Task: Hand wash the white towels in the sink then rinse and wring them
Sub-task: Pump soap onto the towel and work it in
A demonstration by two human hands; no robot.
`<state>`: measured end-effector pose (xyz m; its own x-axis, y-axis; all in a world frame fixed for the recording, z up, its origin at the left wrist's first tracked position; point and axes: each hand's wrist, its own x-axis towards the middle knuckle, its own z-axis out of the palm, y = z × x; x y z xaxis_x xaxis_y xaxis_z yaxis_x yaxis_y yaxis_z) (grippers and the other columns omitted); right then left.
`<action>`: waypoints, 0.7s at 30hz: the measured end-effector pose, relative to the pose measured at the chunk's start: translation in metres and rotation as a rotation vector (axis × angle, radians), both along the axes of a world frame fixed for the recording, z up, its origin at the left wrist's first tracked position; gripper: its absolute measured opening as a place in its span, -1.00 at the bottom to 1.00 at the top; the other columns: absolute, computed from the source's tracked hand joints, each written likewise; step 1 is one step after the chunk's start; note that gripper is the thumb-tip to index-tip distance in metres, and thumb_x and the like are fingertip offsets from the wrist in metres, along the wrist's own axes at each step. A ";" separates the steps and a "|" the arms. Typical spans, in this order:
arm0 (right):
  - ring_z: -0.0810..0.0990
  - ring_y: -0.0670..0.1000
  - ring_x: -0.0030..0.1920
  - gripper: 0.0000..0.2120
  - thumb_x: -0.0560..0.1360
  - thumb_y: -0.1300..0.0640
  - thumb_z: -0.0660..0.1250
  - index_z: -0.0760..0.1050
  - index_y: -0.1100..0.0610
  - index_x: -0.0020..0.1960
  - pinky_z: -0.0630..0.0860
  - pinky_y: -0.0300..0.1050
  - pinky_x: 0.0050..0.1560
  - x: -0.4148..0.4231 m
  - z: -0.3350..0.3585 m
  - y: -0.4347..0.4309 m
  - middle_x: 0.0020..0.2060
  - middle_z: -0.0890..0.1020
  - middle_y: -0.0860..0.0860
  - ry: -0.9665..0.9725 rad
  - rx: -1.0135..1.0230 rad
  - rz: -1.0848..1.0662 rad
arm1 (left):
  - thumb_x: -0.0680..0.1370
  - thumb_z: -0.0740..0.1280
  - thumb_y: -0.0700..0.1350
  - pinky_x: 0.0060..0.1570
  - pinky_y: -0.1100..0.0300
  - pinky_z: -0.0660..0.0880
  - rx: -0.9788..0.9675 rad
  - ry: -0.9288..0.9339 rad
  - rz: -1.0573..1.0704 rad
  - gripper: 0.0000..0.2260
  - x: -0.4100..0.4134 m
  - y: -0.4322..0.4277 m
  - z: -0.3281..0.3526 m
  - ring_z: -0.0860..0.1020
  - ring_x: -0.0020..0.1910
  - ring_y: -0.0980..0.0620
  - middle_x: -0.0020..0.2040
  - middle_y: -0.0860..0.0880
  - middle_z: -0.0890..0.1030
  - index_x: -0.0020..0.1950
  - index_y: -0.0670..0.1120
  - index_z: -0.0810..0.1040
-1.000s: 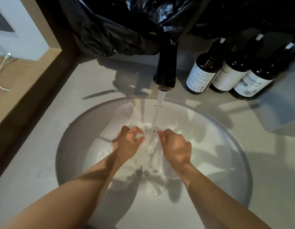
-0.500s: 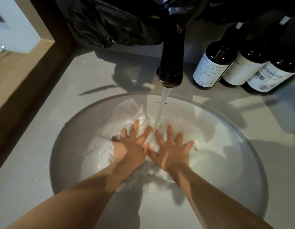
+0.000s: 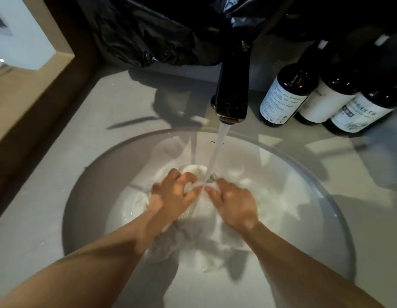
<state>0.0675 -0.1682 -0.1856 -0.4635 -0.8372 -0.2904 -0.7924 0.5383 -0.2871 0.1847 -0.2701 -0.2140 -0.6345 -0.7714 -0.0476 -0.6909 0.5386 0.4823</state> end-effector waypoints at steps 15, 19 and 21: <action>-0.20 0.25 0.53 -0.27 0.44 -0.48 -0.11 -0.42 -0.30 0.44 -0.05 0.42 0.38 0.001 -0.013 0.028 0.52 -0.33 0.00 0.108 0.324 0.085 | 0.31 0.22 0.25 0.10 -0.24 0.36 -0.472 -0.398 -0.435 -0.53 0.017 0.005 -0.004 0.37 0.20 -0.23 0.29 -0.12 0.54 0.20 0.23 0.56; -0.18 0.22 0.53 -0.33 0.52 -0.38 -0.07 -0.37 -0.26 0.47 0.04 0.31 0.35 0.003 -0.019 0.021 0.54 -0.24 0.03 0.130 0.306 0.078 | 0.35 0.09 0.13 -0.06 -0.07 0.30 -0.333 -0.378 -0.423 -0.52 0.012 0.004 -0.014 0.37 -0.01 -0.16 0.29 -0.14 0.42 0.26 0.16 0.45; -0.16 0.17 0.53 -0.41 0.56 -0.31 -0.07 -0.21 -0.25 0.51 -0.04 0.27 0.37 0.000 -0.019 0.017 0.55 -0.19 0.02 0.107 0.337 0.069 | 0.37 0.08 0.11 -0.14 -0.07 0.35 -0.337 -0.376 -0.379 -0.58 0.005 0.001 -0.013 0.45 -0.12 -0.18 0.13 -0.15 0.51 0.20 0.14 0.42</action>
